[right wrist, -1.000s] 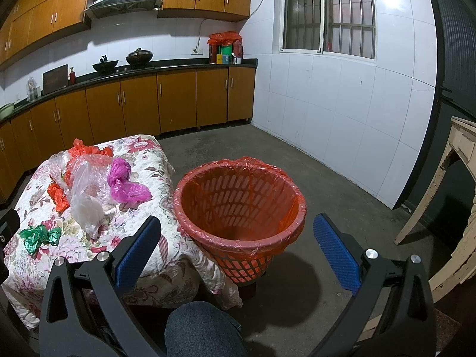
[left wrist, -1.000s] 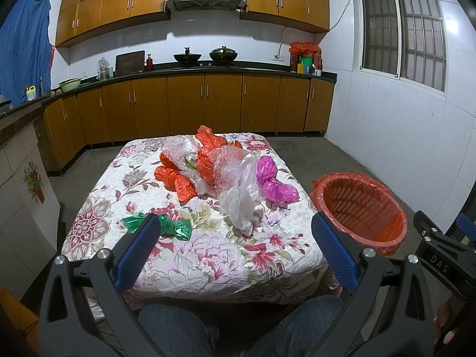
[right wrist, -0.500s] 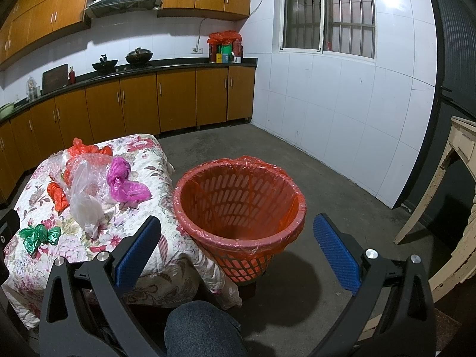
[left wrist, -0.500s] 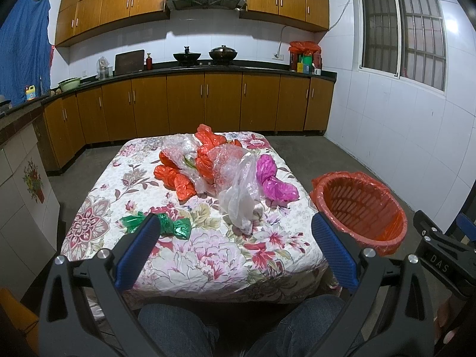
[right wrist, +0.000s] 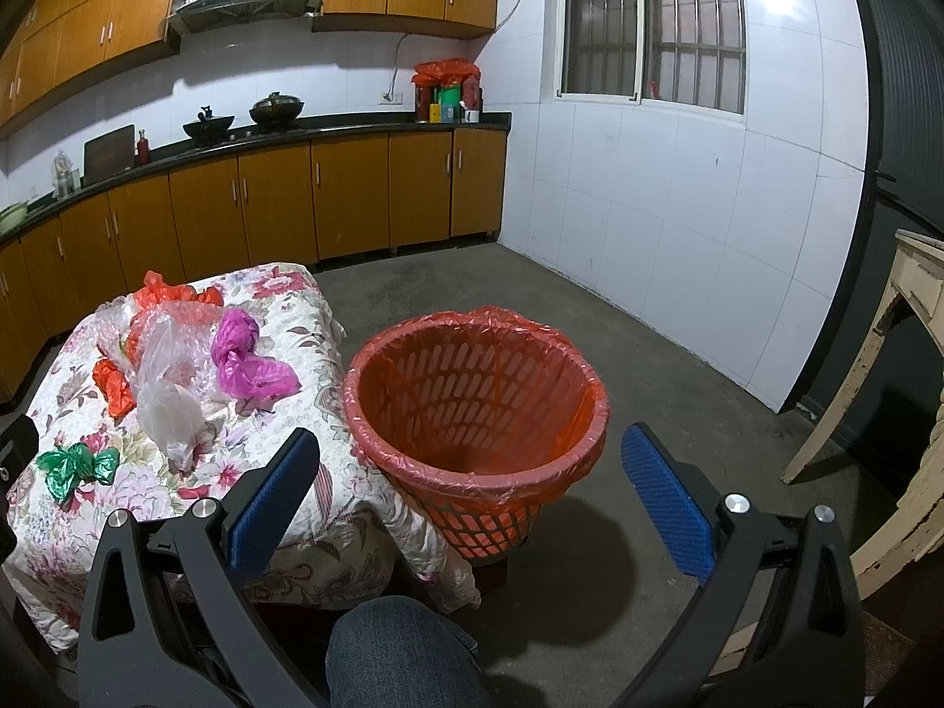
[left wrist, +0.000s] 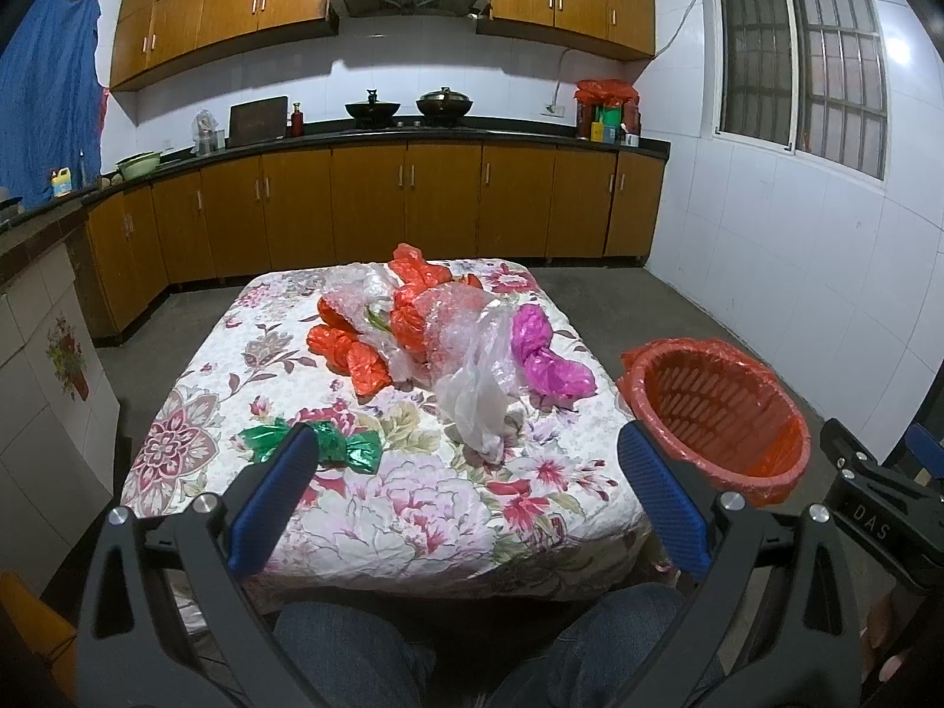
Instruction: Collect trash
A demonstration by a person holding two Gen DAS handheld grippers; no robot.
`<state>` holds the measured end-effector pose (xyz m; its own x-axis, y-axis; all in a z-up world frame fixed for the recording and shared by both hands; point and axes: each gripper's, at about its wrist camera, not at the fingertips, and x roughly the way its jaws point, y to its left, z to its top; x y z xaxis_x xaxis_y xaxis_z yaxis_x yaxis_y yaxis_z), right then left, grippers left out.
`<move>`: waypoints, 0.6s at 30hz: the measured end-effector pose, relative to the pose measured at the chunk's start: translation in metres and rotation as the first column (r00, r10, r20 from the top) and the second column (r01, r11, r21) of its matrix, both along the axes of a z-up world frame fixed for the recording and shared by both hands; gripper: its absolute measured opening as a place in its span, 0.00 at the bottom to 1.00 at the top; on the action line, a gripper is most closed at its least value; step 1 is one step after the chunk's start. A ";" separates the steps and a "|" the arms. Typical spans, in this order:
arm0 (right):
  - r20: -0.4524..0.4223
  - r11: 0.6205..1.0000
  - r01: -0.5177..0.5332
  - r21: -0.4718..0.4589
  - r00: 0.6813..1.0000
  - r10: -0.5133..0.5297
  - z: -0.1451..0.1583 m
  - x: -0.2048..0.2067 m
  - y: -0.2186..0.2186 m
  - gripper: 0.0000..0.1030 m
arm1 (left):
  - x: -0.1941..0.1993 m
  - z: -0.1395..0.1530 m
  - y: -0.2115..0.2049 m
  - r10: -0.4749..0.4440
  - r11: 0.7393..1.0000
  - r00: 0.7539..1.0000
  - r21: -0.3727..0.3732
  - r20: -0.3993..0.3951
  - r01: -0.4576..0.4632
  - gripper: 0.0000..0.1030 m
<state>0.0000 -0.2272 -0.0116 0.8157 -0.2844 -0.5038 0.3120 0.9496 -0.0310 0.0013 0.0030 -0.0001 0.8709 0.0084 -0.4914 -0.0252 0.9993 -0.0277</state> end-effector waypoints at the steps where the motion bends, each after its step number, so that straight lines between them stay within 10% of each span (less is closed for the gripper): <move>1: -0.002 1.000 -0.009 0.002 1.000 0.009 -0.001 0.001 0.000 0.98 | -0.004 -0.005 0.002 0.010 1.000 1.000 0.000 0.000 -0.010 0.96; 18: -0.026 0.967 -0.246 0.062 0.968 0.248 -0.025 0.046 0.045 0.98 | 0.045 -0.051 0.122 0.256 0.966 0.960 -0.005 -0.115 -0.258 0.96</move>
